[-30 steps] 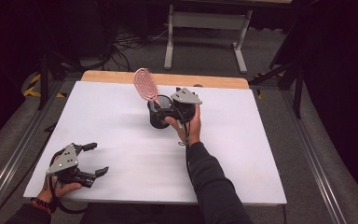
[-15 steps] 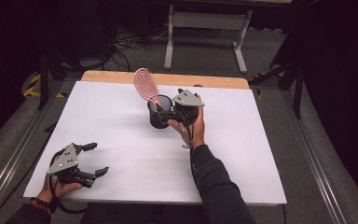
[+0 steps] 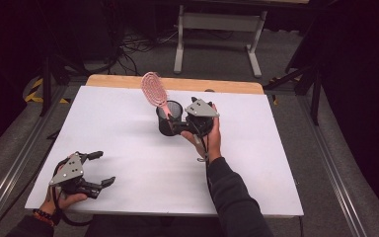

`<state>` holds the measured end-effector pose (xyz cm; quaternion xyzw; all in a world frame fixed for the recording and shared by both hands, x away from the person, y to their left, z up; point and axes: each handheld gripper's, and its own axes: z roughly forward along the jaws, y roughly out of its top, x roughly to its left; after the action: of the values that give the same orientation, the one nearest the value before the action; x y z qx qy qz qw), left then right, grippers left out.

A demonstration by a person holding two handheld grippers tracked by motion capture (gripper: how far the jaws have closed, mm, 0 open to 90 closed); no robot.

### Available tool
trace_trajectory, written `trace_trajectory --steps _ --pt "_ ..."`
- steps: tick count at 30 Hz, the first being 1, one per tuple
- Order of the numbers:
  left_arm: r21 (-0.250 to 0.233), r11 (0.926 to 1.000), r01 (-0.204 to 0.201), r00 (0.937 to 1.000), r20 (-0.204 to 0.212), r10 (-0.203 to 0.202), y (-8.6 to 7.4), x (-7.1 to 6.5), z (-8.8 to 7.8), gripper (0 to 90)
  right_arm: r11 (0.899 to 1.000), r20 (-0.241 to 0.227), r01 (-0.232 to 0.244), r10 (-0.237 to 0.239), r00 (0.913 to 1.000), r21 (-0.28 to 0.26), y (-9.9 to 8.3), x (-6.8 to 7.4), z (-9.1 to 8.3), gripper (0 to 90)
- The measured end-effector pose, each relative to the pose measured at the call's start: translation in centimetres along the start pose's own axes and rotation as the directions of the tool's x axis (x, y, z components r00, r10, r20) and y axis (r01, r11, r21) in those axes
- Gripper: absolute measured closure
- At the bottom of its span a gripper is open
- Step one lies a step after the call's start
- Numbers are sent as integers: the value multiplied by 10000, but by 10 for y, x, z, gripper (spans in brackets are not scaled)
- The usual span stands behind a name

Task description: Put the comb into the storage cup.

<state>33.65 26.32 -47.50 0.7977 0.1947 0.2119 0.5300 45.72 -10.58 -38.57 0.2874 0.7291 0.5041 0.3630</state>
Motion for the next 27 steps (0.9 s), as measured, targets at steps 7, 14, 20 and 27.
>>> trace_trajectory --steps 7,14,20,27 --pt "30 10000 -22 10000 -21 23 0 0 0 75 9998 -70 204 -204 9998 89 1 2 -10 57" --pt "26 10000 -26 10000 -36 26 0 0 0 75 9992 97 363 -365 9993 186 -1 4 -17 62" --pt "20 10000 2 10000 -35 -2 0 0 0 74 9994 64 331 -332 9994 103 -3 3 -24 62" --pt "25 10000 -4 10000 -35 4 0 0 0 74 9996 66 273 -274 9996 72 -6 3 -32 63"
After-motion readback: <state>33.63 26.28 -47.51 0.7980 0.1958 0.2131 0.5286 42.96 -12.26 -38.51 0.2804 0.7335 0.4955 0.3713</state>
